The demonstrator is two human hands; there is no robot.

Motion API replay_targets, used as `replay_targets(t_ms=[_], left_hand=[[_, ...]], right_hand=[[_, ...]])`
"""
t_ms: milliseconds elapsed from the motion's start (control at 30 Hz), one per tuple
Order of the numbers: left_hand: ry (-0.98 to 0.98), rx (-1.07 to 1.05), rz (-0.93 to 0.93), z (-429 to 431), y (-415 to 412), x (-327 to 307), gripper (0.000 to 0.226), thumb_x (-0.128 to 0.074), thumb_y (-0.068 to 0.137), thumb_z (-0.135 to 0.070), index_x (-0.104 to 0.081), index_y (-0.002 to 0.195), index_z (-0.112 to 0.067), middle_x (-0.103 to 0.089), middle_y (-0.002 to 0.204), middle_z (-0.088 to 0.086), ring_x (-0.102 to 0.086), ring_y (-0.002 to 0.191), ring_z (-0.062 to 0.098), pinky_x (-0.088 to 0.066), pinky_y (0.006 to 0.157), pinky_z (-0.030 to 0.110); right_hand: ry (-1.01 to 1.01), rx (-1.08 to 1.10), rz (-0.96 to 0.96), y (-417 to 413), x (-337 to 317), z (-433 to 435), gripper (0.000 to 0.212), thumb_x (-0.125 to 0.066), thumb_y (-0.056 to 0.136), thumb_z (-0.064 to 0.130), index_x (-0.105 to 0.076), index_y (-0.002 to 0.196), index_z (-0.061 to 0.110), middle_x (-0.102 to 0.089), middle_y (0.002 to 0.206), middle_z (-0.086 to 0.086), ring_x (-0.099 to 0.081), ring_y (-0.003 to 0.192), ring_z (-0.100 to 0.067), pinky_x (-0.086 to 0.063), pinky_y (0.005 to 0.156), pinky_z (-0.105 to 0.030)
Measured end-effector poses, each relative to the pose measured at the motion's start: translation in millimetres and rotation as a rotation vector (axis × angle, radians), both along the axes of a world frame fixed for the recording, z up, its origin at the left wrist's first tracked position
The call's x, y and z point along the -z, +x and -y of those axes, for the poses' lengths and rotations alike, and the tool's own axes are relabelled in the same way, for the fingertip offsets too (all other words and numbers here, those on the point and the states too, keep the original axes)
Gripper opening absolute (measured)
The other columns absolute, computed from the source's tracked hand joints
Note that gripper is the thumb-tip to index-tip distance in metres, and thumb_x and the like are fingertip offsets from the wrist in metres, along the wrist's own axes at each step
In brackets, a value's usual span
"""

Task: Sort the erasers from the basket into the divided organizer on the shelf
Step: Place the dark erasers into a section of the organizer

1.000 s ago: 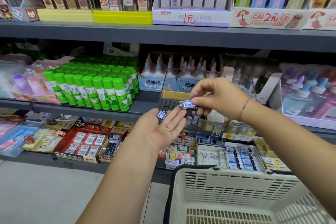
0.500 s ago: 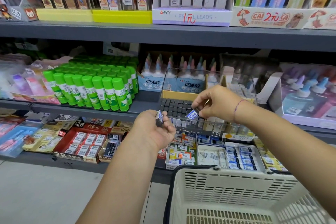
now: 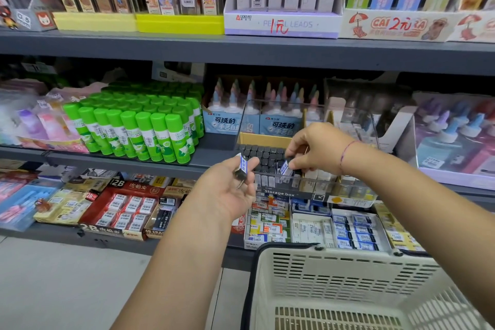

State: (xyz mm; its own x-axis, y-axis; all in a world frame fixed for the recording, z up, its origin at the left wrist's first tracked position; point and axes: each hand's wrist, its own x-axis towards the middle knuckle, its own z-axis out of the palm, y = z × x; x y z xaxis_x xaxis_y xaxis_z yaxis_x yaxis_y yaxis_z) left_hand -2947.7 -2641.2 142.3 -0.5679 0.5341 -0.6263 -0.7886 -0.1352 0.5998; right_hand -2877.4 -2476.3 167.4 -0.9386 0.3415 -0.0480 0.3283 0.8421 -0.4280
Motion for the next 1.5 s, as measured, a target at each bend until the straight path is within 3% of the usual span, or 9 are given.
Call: replay_targets(t_ms=[133,400,533,667,800,1033,1267,1400,1500], left_hand=[[0.032,-0.02,0.003,-1.0,0.1,-0.9,0.015,-0.052,0.098,-0.018,-0.056,0.086,-0.01,-0.066,0.09,0.004,-0.048,0.064,0.007,-0.038,0.059,0.017],[0.157,-0.14,0.064,-0.3,1.9,-4.6,0.013,-0.055,0.092,0.002,-0.056,0.104,0.008,-0.057,0.101,0.024,-0.063,0.095,0.025,-0.052,0.077,0.027],[0.105,-0.067,-0.053,0.2,6.2,-5.7,0.009,-0.062,0.089,-0.005,-0.06,0.084,0.003,-0.064,0.085,0.017,-0.065,0.075,0.02,-0.06,0.068,0.027],[0.052,-0.022,-0.173,-0.2,6.9,-4.3,0.015,-0.066,0.087,-0.017,-0.063,0.085,-0.002,-0.069,0.079,0.016,-0.067,0.067,0.016,-0.056,0.053,0.018],[-0.018,0.058,-0.278,-1.4,9.7,-3.1,0.021,-0.067,0.088,-0.022,-0.063,0.092,-0.001,-0.072,0.07,0.012,-0.07,0.059,0.015,-0.054,0.049,0.018],[-0.05,0.1,-0.454,-7.3,18.2,-4.5,0.014,-0.056,0.096,-0.011,-0.062,0.1,0.0,-0.07,0.09,0.019,-0.071,0.071,0.022,-0.059,0.062,0.025],[0.022,0.112,-0.472,-8.5,19.2,-11.2,0.035,-0.042,0.103,-0.024,-0.048,0.128,-0.001,-0.07,0.105,0.018,-0.071,0.085,0.022,-0.059,0.074,0.03],[-0.35,0.014,-0.88,-4.6,10.0,-7.3,0.026,-0.046,0.1,-0.029,-0.057,0.121,-0.02,-0.062,0.123,0.002,-0.059,0.105,0.015,-0.047,0.091,0.031],[-0.555,0.034,-0.935,0.1,0.3,0.8,0.045,-0.044,0.099,-0.036,-0.044,0.141,-0.021,-0.042,0.147,0.001,-0.042,0.13,0.022,-0.033,0.109,0.041]], right_hand=[[0.048,-0.021,0.027,-8.2,11.7,10.8,0.019,-0.076,0.079,0.021,-0.071,0.097,0.016,-0.07,0.082,0.005,-0.062,0.073,-0.007,-0.045,0.064,-0.013],[0.065,-0.072,0.08,-6.7,12.0,13.5,0.014,-0.062,0.09,0.027,-0.071,0.094,0.017,-0.07,0.087,0.005,-0.063,0.08,-0.011,-0.049,0.071,-0.022],[0.086,-0.113,0.121,-4.4,7.1,10.8,0.019,-0.058,0.093,0.03,-0.071,0.102,0.019,-0.07,0.094,0.005,-0.063,0.085,-0.012,-0.051,0.081,-0.028],[0.024,-0.109,-0.112,0.9,-8.0,8.6,0.016,-0.067,0.087,0.022,-0.068,0.103,0.022,-0.066,0.094,0.009,-0.06,0.082,-0.003,-0.05,0.088,-0.027],[0.102,-0.325,-0.291,7.3,-24.2,20.8,0.031,-0.078,0.075,0.023,-0.069,0.105,0.027,-0.058,0.105,0.008,-0.053,0.089,-0.006,-0.043,0.084,-0.019],[0.258,-0.33,-0.203,8.0,-13.5,30.9,0.034,-0.075,0.078,0.025,-0.067,0.111,0.024,-0.056,0.091,0.013,-0.043,0.065,0.007,-0.032,0.061,-0.005],[0.386,-0.293,-0.24,12.4,-10.2,21.1,0.033,-0.061,0.089,0.03,-0.061,0.122,0.024,-0.065,0.108,0.006,-0.058,0.09,-0.009,-0.047,0.085,-0.028],[0.052,-0.101,-0.304,13.0,-8.7,-1.5,0.023,-0.069,0.084,0.021,-0.064,0.106,0.023,-0.066,0.085,0.009,-0.064,0.079,-0.01,-0.053,0.081,-0.025],[-0.034,-0.08,-0.216,11.4,-1.8,-12.6,0.019,-0.073,0.08,0.014,-0.064,0.095,0.02,-0.066,0.082,0.004,-0.065,0.078,-0.014,-0.054,0.079,-0.023]])
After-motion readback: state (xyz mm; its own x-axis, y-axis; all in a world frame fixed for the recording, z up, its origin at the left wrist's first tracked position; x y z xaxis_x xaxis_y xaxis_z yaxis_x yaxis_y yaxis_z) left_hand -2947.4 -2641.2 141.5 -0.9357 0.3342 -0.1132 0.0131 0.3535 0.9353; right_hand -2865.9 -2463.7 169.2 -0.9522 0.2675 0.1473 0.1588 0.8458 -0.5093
